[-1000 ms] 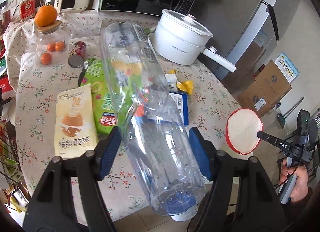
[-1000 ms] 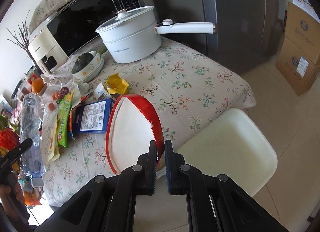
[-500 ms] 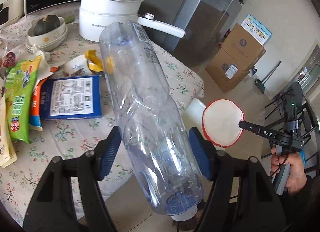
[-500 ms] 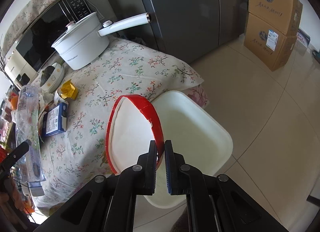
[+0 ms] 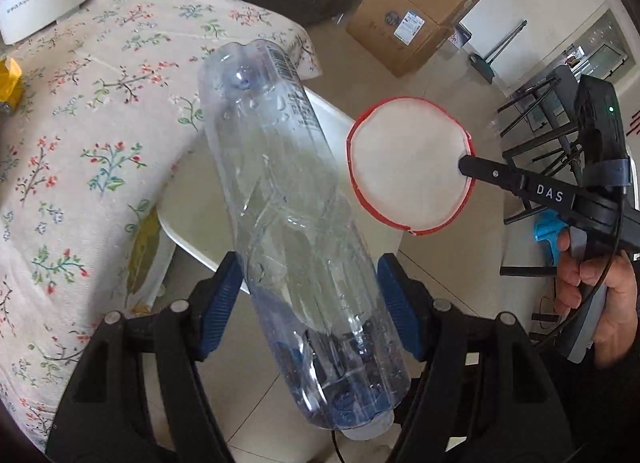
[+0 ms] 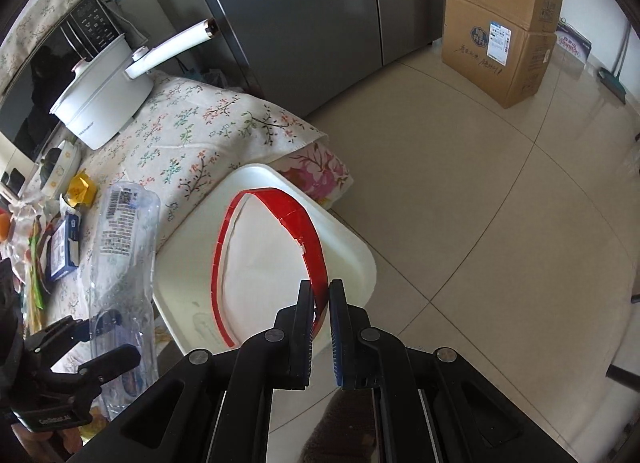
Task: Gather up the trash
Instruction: 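Carry the bottle and paper plate with both tools over the white bin, then open both tools to drop the bottle and plate into the bin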
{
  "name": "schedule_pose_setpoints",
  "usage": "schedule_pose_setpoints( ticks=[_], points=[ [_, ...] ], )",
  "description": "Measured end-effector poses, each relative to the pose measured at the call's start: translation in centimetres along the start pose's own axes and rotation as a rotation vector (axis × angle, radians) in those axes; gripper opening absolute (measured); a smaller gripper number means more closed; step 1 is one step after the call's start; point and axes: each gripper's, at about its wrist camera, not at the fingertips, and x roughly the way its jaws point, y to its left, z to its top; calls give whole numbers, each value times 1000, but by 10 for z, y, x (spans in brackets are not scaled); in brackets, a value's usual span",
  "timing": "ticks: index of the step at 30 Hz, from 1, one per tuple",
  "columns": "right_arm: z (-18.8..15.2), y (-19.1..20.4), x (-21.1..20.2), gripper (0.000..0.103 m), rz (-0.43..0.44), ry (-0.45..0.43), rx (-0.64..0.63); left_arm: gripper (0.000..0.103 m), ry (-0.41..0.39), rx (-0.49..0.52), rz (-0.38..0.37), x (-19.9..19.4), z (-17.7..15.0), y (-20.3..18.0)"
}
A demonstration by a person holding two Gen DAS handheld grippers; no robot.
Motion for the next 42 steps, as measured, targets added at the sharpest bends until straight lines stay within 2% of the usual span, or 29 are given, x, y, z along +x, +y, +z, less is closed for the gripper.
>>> schedule_pose_setpoints(
  ticks=[7,17,18,21,30,34,39,42],
  points=[
    [-3,-15,10,8,-40,27,5,69,104,-28,-20,37,1,5],
    [-1,-14,22,8,-71,51,3,69,91,-34,3,42,3,16],
    [-1,-12,24,8,-76,54,1,70,86,-37,5,39,4,19],
    [-1,-8,30,8,-87,68,-6,83,69,-28,7,25,3,21],
    [-1,9,47,8,-99,92,-37,86,-24,7,111,-29,-12,41],
    [1,21,55,9,-104,100,-57,95,-67,8,187,-47,-17,51],
    [5,36,61,9,-102,103,-75,99,-122,-10,240,-72,-25,71],
    [7,43,65,12,-85,113,-84,100,-148,-20,275,-90,-33,84]
  ],
)
